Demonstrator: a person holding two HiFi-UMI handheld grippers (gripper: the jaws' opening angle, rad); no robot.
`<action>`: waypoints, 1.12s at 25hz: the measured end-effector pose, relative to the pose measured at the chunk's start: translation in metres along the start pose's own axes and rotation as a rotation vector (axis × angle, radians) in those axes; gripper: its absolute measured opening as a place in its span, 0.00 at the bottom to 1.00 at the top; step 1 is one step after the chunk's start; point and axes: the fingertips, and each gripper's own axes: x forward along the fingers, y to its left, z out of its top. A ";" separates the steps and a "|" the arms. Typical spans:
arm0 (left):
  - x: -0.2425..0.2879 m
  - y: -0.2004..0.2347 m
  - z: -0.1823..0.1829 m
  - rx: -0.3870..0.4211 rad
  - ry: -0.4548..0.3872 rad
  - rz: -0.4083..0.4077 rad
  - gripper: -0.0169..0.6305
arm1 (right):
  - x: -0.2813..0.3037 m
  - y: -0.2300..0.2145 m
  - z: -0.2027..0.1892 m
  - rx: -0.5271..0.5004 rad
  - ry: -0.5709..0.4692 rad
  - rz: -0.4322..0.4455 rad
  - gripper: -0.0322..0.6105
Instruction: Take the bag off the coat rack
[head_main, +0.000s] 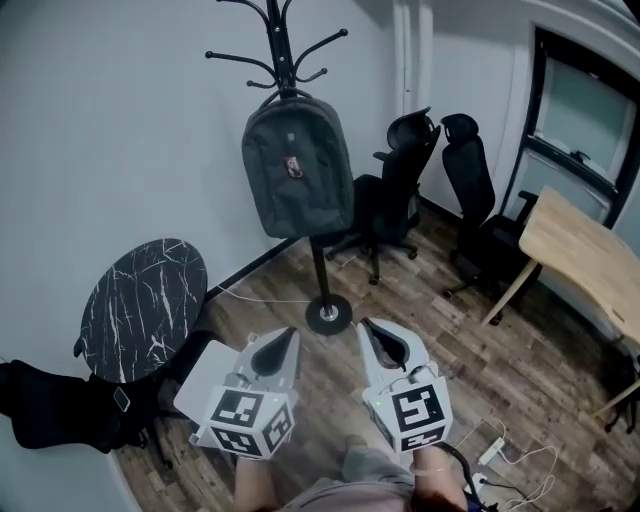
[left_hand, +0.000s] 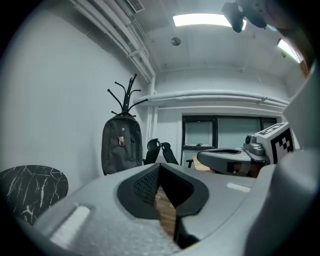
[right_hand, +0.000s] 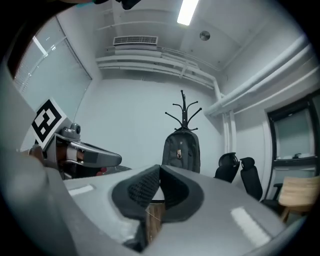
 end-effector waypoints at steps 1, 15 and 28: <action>0.005 0.002 0.000 0.001 0.004 0.000 0.04 | 0.004 -0.002 0.000 -0.005 -0.001 -0.001 0.05; 0.082 0.012 0.014 -0.002 -0.010 -0.015 0.04 | 0.050 -0.050 0.000 -0.012 -0.002 0.049 0.05; 0.109 0.012 0.010 0.007 0.009 0.029 0.04 | 0.075 -0.077 -0.008 -0.077 -0.028 0.035 0.05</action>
